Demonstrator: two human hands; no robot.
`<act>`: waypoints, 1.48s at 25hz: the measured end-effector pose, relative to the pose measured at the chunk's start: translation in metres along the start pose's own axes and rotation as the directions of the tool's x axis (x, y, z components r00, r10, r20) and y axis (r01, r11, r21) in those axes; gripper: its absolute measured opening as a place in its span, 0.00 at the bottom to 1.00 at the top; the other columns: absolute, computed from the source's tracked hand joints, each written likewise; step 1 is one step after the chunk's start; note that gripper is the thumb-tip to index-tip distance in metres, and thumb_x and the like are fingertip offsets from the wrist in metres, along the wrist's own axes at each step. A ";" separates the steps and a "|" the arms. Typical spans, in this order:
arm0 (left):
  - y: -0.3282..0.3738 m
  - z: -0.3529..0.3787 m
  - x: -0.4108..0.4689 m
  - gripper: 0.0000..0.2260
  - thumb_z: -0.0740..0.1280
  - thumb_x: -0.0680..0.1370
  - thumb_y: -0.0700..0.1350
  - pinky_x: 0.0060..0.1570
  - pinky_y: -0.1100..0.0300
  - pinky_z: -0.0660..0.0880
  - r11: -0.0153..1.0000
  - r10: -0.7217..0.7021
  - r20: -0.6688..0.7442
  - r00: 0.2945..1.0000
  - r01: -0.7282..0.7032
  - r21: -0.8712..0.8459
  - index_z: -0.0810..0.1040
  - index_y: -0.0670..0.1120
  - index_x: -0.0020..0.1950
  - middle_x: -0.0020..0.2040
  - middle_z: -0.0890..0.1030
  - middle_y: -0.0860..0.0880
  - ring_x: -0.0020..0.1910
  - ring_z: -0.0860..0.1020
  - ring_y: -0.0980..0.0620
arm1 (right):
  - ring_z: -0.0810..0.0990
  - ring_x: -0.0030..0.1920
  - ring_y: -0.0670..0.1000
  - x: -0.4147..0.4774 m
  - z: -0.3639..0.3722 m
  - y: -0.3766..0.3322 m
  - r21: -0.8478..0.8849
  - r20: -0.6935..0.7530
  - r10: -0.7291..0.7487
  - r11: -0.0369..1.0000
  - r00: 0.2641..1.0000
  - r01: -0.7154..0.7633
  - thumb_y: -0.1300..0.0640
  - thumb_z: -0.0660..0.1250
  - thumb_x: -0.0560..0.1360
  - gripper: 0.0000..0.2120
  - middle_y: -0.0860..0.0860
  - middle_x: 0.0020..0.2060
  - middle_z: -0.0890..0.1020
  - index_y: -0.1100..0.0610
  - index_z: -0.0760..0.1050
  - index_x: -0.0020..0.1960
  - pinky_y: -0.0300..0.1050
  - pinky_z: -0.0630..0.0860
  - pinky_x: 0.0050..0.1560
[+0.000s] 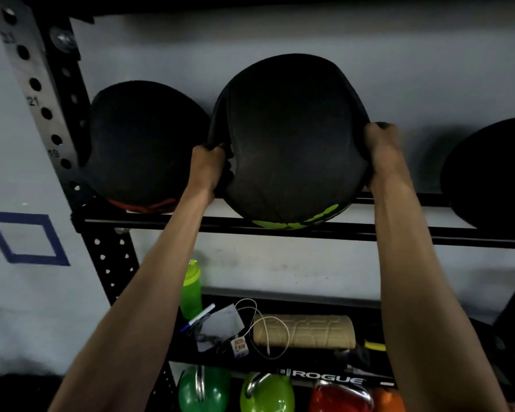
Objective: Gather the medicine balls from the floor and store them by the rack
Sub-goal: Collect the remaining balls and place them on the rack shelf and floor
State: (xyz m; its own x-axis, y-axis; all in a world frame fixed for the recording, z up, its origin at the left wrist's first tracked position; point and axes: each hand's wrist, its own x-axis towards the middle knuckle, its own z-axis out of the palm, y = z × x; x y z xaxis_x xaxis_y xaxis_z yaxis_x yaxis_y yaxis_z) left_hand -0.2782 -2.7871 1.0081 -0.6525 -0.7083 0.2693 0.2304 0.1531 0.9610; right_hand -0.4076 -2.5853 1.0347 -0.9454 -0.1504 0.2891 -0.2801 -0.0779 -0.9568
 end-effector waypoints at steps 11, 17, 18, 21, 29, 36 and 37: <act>-0.027 0.005 0.035 0.16 0.60 0.82 0.40 0.45 0.56 0.79 0.987 -0.157 -0.122 0.980 0.152 -0.052 0.74 0.39 0.69 0.53 0.81 0.43 0.50 0.81 0.46 | 0.75 0.37 0.51 0.058 0.020 0.015 0.025 0.143 -0.016 1.000 0.990 0.013 0.59 0.59 0.79 0.13 0.52 0.33 0.76 0.57 0.70 0.36 0.43 0.70 0.40; -0.032 0.009 0.039 0.15 0.64 0.80 0.41 0.36 0.58 0.77 0.951 -0.247 -0.099 0.964 0.221 -0.216 0.75 0.41 0.67 0.53 0.83 0.42 0.47 0.81 0.47 | 0.76 0.37 0.51 0.089 0.021 0.038 0.010 0.326 0.109 0.993 0.939 -0.118 0.53 0.60 0.76 0.12 0.48 0.28 0.79 0.54 0.74 0.37 0.44 0.73 0.44; -0.031 0.010 0.036 0.12 0.65 0.80 0.41 0.39 0.56 0.79 0.941 -0.261 -0.078 0.962 0.236 -0.242 0.77 0.42 0.63 0.51 0.83 0.43 0.46 0.81 0.46 | 0.78 0.39 0.52 0.093 0.022 0.041 0.017 0.350 0.122 0.991 0.929 -0.136 0.52 0.60 0.77 0.12 0.48 0.30 0.81 0.54 0.75 0.38 0.45 0.74 0.46; -0.034 0.010 0.036 0.07 0.66 0.79 0.43 0.47 0.51 0.81 0.909 -0.301 -0.022 0.953 0.280 -0.310 0.80 0.44 0.56 0.49 0.85 0.43 0.49 0.83 0.44 | 0.80 0.40 0.51 0.102 0.021 0.046 0.057 0.372 0.139 0.983 0.918 -0.172 0.53 0.58 0.81 0.13 0.48 0.32 0.83 0.55 0.76 0.42 0.43 0.75 0.44; -0.039 0.014 0.028 0.24 0.73 0.70 0.53 0.51 0.48 0.82 0.851 -0.306 0.031 0.951 0.288 -0.439 0.80 0.45 0.63 0.55 0.85 0.43 0.54 0.84 0.42 | 0.80 0.56 0.57 0.102 0.020 0.049 0.160 0.380 0.165 0.957 0.910 -0.241 0.48 0.61 0.76 0.15 0.56 0.54 0.81 0.55 0.75 0.57 0.44 0.81 0.47; -0.048 0.019 0.009 0.19 0.67 0.80 0.54 0.60 0.49 0.78 0.893 -0.256 -0.146 0.955 0.176 -0.413 0.72 0.45 0.66 0.56 0.80 0.46 0.56 0.80 0.46 | 0.82 0.52 0.54 0.037 0.002 0.059 -0.038 0.029 0.022 0.999 0.999 -0.021 0.48 0.58 0.82 0.14 0.54 0.49 0.83 0.55 0.78 0.50 0.50 0.79 0.53; -0.051 0.021 0.004 0.19 0.65 0.81 0.54 0.63 0.48 0.77 0.915 -0.219 -0.193 0.957 0.132 -0.380 0.72 0.44 0.66 0.58 0.79 0.46 0.58 0.79 0.45 | 0.82 0.50 0.52 0.025 -0.004 0.061 -0.117 0.010 -0.062 0.991 0.998 0.063 0.49 0.56 0.84 0.15 0.55 0.50 0.83 0.56 0.77 0.53 0.46 0.79 0.54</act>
State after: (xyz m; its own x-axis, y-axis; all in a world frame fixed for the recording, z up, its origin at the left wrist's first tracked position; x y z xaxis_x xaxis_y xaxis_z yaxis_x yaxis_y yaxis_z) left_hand -0.3074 -2.7830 0.9613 -0.5350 -0.8441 0.0354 0.3989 -0.2155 0.8913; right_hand -0.4489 -2.5898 0.9829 -0.9243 -0.1553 0.3486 -0.3570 0.0289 -0.9337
